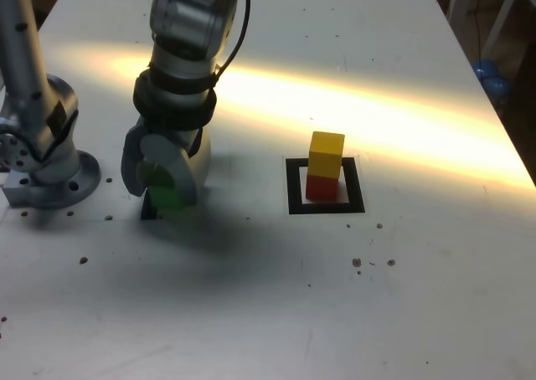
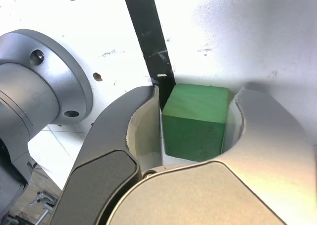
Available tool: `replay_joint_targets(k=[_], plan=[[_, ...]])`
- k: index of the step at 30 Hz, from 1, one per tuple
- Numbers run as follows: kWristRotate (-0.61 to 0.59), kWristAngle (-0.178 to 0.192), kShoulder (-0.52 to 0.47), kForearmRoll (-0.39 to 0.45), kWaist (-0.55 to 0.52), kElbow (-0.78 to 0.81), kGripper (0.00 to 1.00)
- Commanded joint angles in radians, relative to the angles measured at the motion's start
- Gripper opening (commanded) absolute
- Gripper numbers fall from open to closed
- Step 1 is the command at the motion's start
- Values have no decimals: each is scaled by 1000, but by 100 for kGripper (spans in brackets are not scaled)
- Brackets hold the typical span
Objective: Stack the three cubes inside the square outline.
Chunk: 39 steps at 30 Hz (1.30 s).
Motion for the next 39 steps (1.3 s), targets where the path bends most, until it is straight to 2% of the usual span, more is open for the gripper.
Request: replay_joint_targets(k=[1, 5, 9, 15, 22, 34, 39], plan=[[-1, 6, 2, 7, -2, -9, 18], [-1, 25, -1, 34, -3, -38, 18], [3, 59, -3, 100, -3, -108, 18], [32, 117, 12, 261, -3, -313, 18], [75, 146, 79, 396, -3, -563, 18], [120, 171, 240, 474, -3, -885, 18], [131, 175, 290, 492, -3, -963, 18]])
